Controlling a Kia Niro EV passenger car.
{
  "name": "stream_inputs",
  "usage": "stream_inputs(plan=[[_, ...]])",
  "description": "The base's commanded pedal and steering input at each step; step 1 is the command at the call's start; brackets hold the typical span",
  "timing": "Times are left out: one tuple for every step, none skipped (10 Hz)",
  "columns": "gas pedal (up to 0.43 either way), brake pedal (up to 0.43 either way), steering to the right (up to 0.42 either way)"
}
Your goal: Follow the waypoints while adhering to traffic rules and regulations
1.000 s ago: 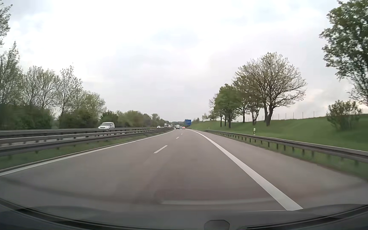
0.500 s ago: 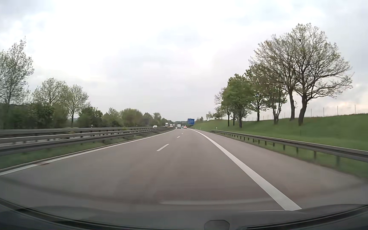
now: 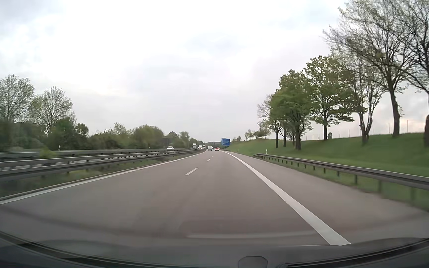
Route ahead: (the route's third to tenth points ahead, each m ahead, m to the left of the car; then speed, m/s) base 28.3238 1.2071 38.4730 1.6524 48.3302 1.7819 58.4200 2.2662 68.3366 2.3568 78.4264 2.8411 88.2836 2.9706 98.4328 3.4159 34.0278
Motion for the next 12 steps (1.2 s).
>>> stream_inputs(plan=[[0.248,0.0,-0.006],[0.248,0.0,-0.006],[0.24,0.0,-0.006],[0.24,0.0,-0.006],[0.24,0.0,-0.006],[0.24,0.0,-0.006],[0.24,0.0,-0.006],[0.24,0.0,-0.005],[0.24,0.0,-0.006],[0.24,0.0,-0.005],[0.24,0.0,-0.005],[0.24,0.0,-0.005]])
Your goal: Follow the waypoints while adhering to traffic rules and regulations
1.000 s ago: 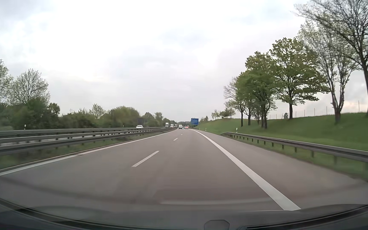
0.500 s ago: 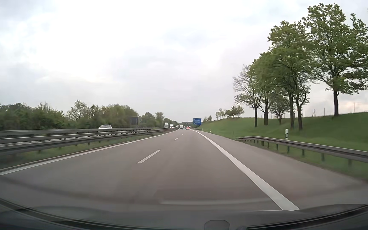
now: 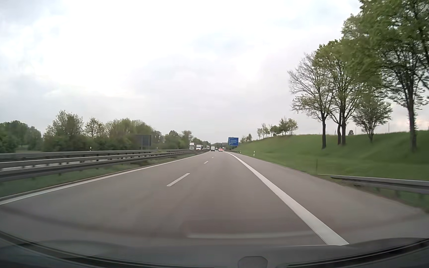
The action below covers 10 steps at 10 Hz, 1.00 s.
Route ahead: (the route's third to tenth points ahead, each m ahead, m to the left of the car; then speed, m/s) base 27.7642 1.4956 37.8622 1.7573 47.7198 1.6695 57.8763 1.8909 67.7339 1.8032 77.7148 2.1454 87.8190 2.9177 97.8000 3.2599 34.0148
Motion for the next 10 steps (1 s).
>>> stream_inputs(plan=[[0.24,0.0,-0.006],[0.24,0.0,-0.005],[0.24,0.0,-0.005],[0.24,0.0,-0.005],[0.24,0.0,-0.005],[0.24,0.0,-0.005],[0.228,0.0,-0.005],[0.228,0.0,-0.005],[0.228,0.0,-0.005],[0.228,0.0,-0.004]])
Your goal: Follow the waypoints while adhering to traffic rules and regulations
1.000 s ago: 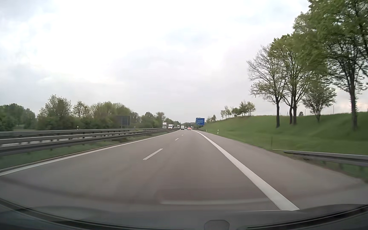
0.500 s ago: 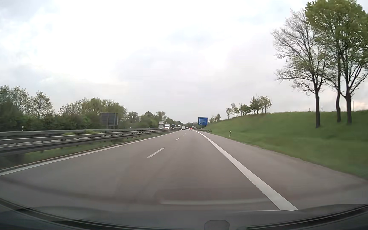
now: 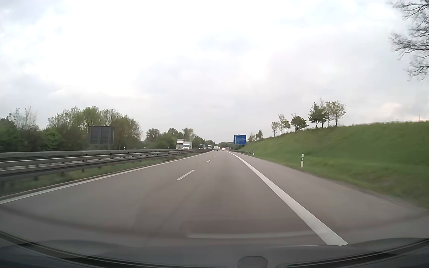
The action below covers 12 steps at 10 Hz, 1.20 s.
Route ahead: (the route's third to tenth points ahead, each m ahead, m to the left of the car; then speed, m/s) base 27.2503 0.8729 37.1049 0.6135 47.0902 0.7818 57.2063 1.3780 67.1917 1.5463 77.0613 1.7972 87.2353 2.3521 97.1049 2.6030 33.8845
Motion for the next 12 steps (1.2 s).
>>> stream_inputs(plan=[[0.228,0.0,-0.004],[0.228,0.0,-0.003],[0.228,0.0,-0.003],[0.228,0.0,-0.002],[0.228,0.0,-0.001],[0.228,0.0,-0.001],[0.228,0.0,-0.001],[0.228,0.0,-0.001],[0.228,0.0,-0.001],[0.228,0.0,-0.001],[0.24,0.0,-0.001],[0.248,0.0,-0.001]])
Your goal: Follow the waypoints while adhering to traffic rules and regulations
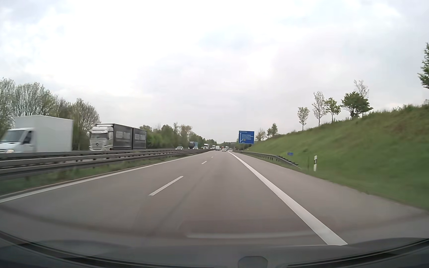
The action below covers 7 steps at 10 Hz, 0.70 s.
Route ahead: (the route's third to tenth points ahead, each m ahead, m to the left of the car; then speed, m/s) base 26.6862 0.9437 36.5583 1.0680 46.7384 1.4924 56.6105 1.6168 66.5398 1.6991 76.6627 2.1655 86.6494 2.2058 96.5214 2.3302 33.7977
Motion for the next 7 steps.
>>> stream_inputs(plan=[[0.248,0.0,-0.001],[0.26,0.0,-0.001],[0.268,0.0,-0.003],[0.268,0.0,-0.003],[0.268,0.0,-0.003],[0.268,0.0,-0.003],[0.268,0.0,-0.003]])
